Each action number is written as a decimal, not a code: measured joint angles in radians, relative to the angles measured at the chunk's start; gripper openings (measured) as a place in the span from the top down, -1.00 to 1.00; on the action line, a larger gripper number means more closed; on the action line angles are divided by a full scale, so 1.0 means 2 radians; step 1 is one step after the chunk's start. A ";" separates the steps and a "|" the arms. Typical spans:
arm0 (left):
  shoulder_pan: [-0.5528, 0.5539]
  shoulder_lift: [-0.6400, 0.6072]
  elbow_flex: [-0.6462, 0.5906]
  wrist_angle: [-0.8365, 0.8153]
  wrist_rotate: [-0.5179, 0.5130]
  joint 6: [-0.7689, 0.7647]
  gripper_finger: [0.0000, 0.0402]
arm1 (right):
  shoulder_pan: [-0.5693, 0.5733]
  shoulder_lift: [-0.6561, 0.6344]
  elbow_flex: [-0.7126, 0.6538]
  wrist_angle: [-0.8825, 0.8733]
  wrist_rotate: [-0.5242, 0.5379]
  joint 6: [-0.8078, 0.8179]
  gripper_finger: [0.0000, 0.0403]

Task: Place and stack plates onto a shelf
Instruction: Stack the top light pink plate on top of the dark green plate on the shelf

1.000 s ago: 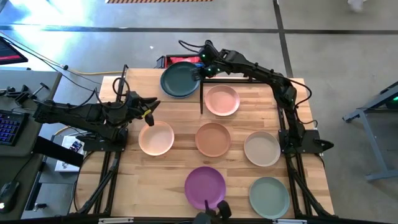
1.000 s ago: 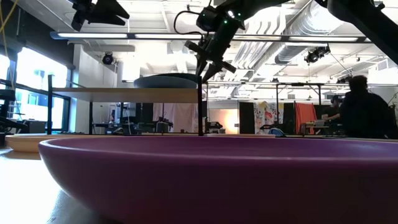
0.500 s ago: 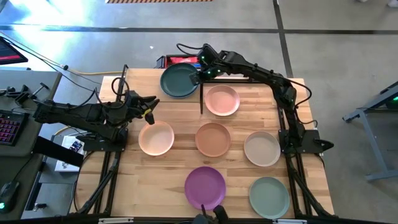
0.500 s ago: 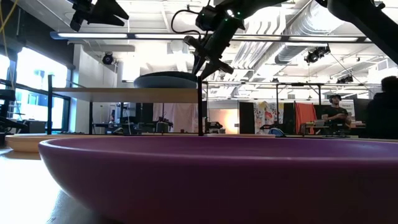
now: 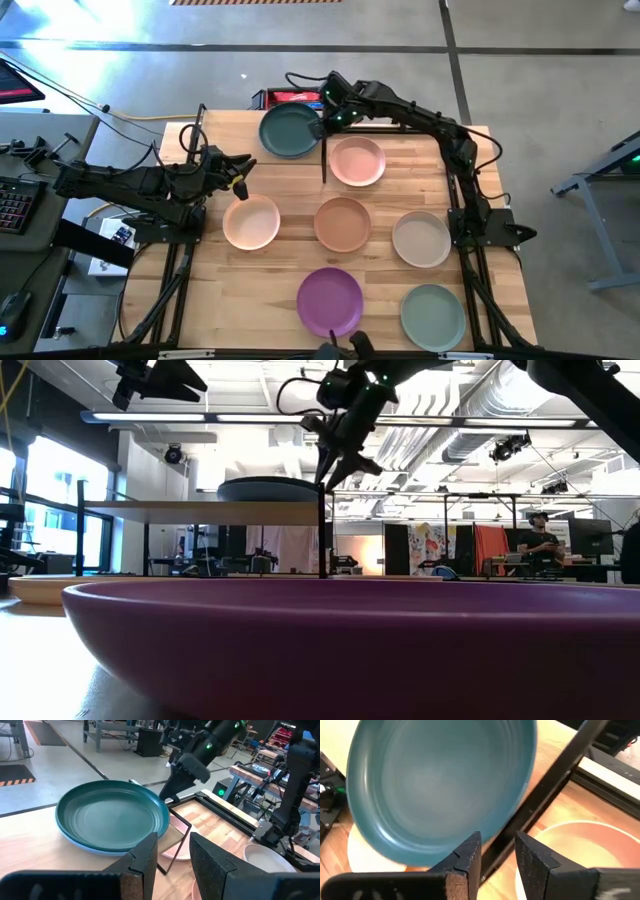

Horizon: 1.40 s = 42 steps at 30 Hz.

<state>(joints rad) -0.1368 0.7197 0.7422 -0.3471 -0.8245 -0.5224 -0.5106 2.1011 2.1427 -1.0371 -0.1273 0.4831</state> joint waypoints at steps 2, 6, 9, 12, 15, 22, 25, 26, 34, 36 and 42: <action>0.000 0.000 0.000 -0.001 0.000 0.000 0.48 | -0.001 0.000 0.018 -0.026 0.000 -0.011 0.51; 0.000 0.000 0.000 -0.020 0.001 -0.001 0.48 | -0.002 0.000 0.065 -0.087 0.000 -0.046 0.51; 0.000 0.000 0.000 -0.044 0.009 -0.015 0.48 | 0.000 -0.001 0.107 -0.157 0.000 -0.080 0.51; 0.000 0.000 0.000 -0.067 0.025 -0.026 0.48 | 0.003 -0.022 0.091 -0.191 -0.008 -0.099 0.51; 0.000 0.000 0.000 -0.081 0.041 -0.026 0.48 | 0.011 -0.035 0.083 -0.230 -0.012 -0.100 0.51; 0.000 0.000 0.000 -0.094 0.048 -0.026 0.48 | 0.053 -0.044 0.064 -0.267 0.005 -0.155 0.51; 0.000 0.000 0.000 -0.094 0.048 -0.025 0.48 | 0.072 -0.057 0.034 -0.267 0.009 -0.188 0.51; 0.000 0.000 0.000 -0.095 0.048 -0.025 0.48 | 0.077 -0.062 0.019 -0.266 0.012 -0.198 0.51; 0.000 0.000 0.000 -0.108 0.048 -0.025 0.48 | 0.091 -0.112 -0.170 -0.191 0.024 -0.256 0.51; 0.000 0.000 0.000 -0.109 0.048 -0.025 0.48 | 0.090 -0.126 -0.219 -0.149 0.023 -0.271 0.51; 0.000 0.000 0.000 -0.108 0.036 -0.027 0.48 | 0.090 -0.153 -0.328 -0.047 0.021 -0.326 0.51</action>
<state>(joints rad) -0.1368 0.7200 0.7422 -0.5640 -0.7517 -0.5758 -0.3298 1.7950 1.4867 -1.1311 -0.0856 -0.1689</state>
